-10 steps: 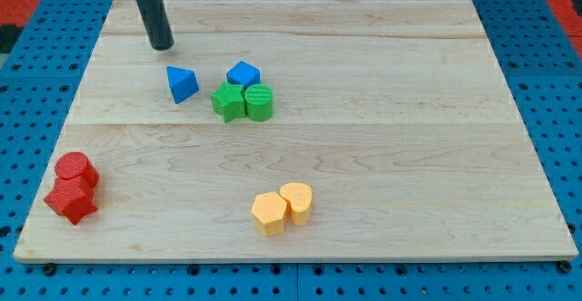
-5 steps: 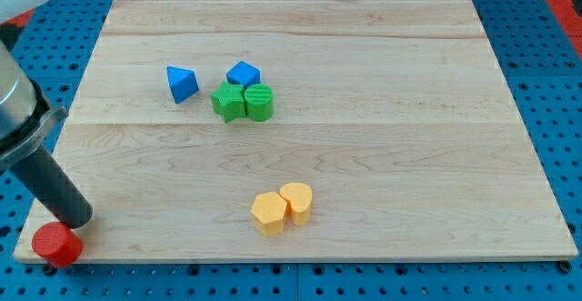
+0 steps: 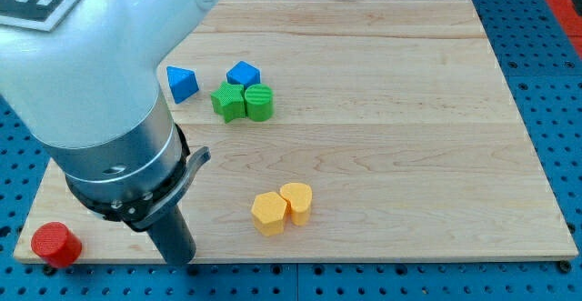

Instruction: Push the red circle to the bottom side of the board

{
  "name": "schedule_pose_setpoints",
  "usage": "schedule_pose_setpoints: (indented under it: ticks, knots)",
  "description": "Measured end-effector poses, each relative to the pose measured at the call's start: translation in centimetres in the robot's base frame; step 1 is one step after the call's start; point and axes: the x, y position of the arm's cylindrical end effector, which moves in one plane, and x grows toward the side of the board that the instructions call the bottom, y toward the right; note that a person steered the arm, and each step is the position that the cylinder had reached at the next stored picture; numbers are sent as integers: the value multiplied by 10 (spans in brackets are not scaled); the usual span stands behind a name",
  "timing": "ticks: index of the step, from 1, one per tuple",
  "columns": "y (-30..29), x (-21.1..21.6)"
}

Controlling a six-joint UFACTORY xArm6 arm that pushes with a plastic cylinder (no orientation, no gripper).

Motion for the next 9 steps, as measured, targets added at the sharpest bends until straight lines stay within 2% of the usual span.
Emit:
schedule_pose_setpoints:
  ticks: [4,7,8,9]
  knots:
    - [-36,0]
    - [-37,-1]
    - [-4,0]
    - [55,-6]
